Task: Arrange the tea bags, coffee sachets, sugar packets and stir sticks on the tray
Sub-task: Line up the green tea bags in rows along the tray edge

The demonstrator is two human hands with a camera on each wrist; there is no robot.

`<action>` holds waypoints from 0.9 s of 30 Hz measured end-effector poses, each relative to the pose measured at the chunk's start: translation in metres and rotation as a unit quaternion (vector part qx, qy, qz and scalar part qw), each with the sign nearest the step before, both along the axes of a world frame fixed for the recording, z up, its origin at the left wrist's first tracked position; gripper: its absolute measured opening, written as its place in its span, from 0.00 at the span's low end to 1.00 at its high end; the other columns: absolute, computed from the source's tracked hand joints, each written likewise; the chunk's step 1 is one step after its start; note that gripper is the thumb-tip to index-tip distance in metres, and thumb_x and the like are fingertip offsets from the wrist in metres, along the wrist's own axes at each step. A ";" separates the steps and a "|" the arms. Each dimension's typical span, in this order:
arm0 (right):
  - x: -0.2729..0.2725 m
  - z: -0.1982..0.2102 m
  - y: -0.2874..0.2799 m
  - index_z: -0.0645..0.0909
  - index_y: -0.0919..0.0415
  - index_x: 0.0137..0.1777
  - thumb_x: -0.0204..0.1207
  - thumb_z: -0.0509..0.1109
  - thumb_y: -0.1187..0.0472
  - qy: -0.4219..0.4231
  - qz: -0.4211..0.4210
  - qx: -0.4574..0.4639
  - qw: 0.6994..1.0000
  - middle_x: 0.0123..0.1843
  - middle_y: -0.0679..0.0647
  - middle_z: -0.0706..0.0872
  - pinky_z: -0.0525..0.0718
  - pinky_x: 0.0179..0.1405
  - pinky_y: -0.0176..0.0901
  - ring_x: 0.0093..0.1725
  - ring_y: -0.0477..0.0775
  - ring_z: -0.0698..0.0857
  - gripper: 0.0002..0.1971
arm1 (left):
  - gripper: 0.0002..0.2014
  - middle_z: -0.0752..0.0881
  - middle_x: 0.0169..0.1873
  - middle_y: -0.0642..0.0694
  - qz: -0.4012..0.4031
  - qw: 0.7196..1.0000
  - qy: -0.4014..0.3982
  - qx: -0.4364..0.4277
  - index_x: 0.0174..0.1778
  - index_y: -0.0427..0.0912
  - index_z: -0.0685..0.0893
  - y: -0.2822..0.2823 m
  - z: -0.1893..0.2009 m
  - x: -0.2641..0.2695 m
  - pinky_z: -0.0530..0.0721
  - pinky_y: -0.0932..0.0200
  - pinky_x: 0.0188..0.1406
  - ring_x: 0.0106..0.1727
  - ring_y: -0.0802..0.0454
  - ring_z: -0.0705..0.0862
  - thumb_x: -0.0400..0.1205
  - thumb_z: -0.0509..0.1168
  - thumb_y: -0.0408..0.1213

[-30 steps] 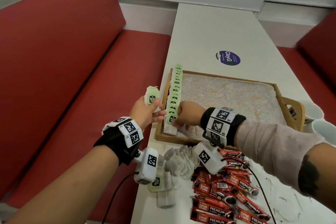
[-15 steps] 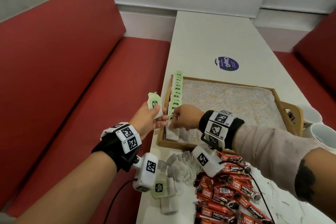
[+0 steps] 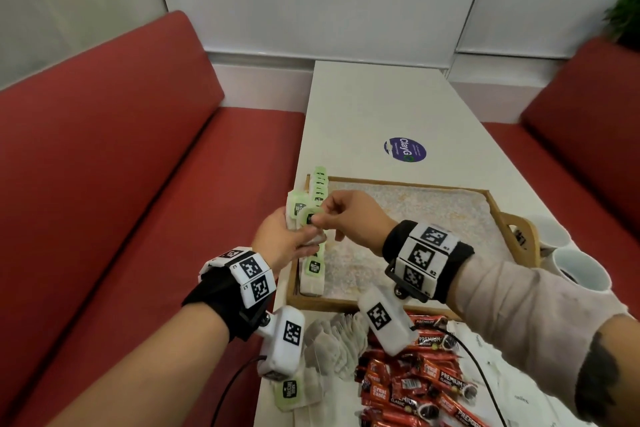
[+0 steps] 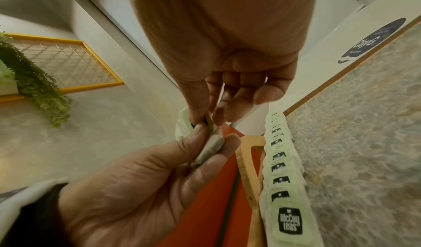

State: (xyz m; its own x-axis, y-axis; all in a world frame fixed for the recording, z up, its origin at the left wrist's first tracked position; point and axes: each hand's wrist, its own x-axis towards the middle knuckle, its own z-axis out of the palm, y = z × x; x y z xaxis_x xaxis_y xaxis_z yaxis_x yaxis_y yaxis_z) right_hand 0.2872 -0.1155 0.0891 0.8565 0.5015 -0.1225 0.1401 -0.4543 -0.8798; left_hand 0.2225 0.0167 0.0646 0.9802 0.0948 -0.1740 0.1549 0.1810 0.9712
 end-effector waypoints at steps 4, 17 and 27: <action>0.004 -0.001 -0.008 0.78 0.62 0.40 0.77 0.72 0.63 -0.005 -0.017 0.011 1.000 0.37 0.56 0.82 0.79 0.27 0.32 0.27 0.46 0.78 0.07 | 0.08 0.82 0.46 0.36 -0.006 1.000 0.001 0.001 0.54 0.38 0.79 -0.004 0.000 0.008 0.80 0.58 0.37 0.43 0.45 0.80 0.83 0.60 0.24; 0.082 -0.016 -0.022 0.71 0.57 0.38 0.83 0.63 0.64 0.005 -0.112 -0.007 0.994 0.39 0.54 0.85 0.71 0.22 0.36 0.22 0.47 0.81 0.11 | 0.05 0.84 0.44 0.43 0.087 0.995 0.016 0.038 0.54 0.44 0.76 -0.004 -0.006 0.071 0.86 0.56 0.37 0.37 0.51 0.87 0.88 0.56 0.37; 0.149 -0.051 0.000 0.70 0.56 0.36 0.82 0.65 0.64 0.028 -0.153 -0.072 0.985 0.33 0.52 0.84 0.69 0.13 0.29 0.21 0.46 0.80 0.12 | 0.04 0.83 0.39 0.44 0.118 0.992 -0.003 0.048 0.52 0.40 0.76 -0.008 -0.009 0.113 0.84 0.58 0.32 0.33 0.51 0.84 0.88 0.56 0.35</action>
State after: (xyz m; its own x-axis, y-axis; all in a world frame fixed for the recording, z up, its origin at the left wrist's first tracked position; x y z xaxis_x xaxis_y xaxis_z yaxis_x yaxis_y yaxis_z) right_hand 0.4365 -0.1150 0.0382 0.9547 0.1939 -0.2255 -0.0709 -0.5880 -0.8057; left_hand 0.3350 0.0085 0.0553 0.9295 0.3384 -0.1466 0.1128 0.1176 0.9866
